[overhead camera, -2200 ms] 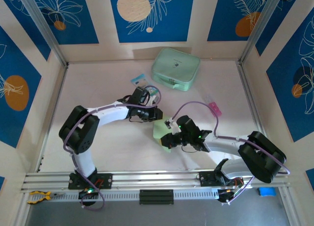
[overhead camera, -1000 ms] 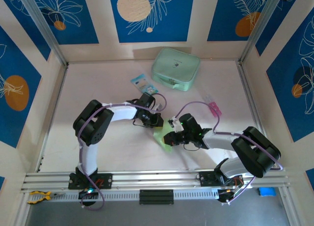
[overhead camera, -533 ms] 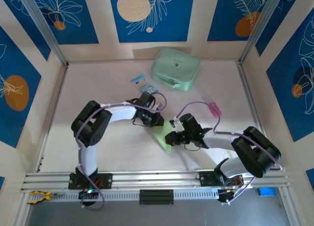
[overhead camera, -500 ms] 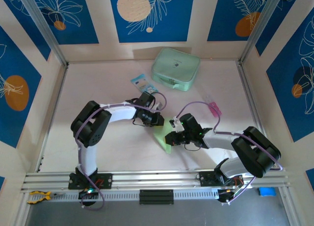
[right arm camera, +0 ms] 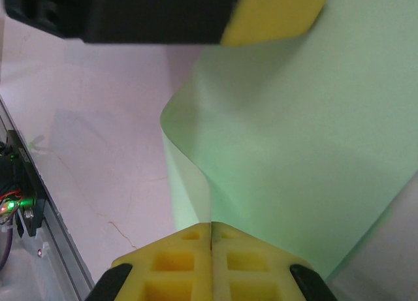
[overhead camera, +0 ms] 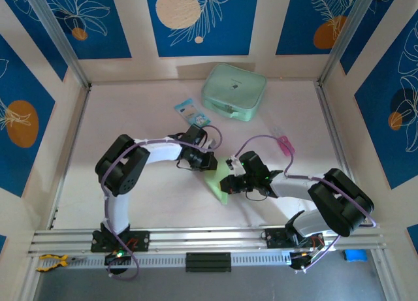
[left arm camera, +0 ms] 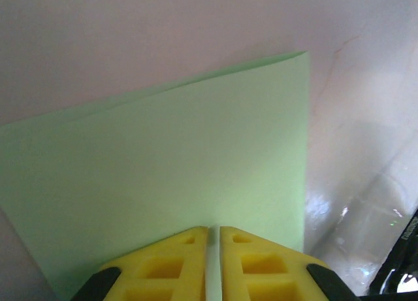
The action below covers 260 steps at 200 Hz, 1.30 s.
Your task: Fold a paper plane with a square sheet of paper (pick it up from the middle)
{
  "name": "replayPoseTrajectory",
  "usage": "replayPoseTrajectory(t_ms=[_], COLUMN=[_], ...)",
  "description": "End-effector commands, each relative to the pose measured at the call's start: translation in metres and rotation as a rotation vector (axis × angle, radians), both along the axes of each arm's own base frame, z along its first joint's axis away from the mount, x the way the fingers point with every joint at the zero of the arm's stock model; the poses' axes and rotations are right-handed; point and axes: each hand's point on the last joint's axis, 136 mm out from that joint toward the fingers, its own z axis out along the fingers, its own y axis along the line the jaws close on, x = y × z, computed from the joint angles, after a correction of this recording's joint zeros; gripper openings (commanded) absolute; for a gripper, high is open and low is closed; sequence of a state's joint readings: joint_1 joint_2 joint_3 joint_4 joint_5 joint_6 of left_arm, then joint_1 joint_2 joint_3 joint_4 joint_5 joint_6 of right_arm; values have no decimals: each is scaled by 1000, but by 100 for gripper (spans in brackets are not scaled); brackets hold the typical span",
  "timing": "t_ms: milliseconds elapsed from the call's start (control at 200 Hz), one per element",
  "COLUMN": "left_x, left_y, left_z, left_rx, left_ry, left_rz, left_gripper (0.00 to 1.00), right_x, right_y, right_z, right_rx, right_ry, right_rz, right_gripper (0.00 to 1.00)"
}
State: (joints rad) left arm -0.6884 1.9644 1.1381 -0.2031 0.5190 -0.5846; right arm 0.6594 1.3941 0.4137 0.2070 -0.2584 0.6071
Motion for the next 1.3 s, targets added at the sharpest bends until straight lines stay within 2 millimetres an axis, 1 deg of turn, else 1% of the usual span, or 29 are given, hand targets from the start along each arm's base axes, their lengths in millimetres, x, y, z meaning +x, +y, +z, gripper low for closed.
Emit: replayPoseTrajectory(t_ms=[0, 85, 345, 565, 690, 840, 970, 1295], left_x=[-15, -16, -13, -11, -9, -7, -8, -8], left_y=[12, 14, 10, 9, 7, 5, 5, 5], left_z=[-22, -23, -16, -13, -7, -1, -3, -5], left_rx=[72, 79, 67, 60, 50, 43, 46, 41], left_ry=[32, 33, 23, 19, 9, -1, 5, 10], left_rz=[-27, -27, -28, -26, -26, -27, -27, -25], left_gripper=[14, 14, 13, 13, 13, 13, 14, 14], right_x=[5, 8, 16, 16, 14, 13, 13, 18], right_y=[-1, -3, -5, -5, -6, -8, -13, -14], right_z=[5, 7, 10, 6, 3, 5, 3, 2], right_rx=[-11, -15, -32, -50, -67, -61, -89, -113], right_ry=[-21, -32, -41, -28, -15, -10, 6, 4], right_rz=[5, -5, -2, 7, 12, 1, -13, -19], right_gripper=[1, 1, 1, 2, 1, 1, 2, 1])
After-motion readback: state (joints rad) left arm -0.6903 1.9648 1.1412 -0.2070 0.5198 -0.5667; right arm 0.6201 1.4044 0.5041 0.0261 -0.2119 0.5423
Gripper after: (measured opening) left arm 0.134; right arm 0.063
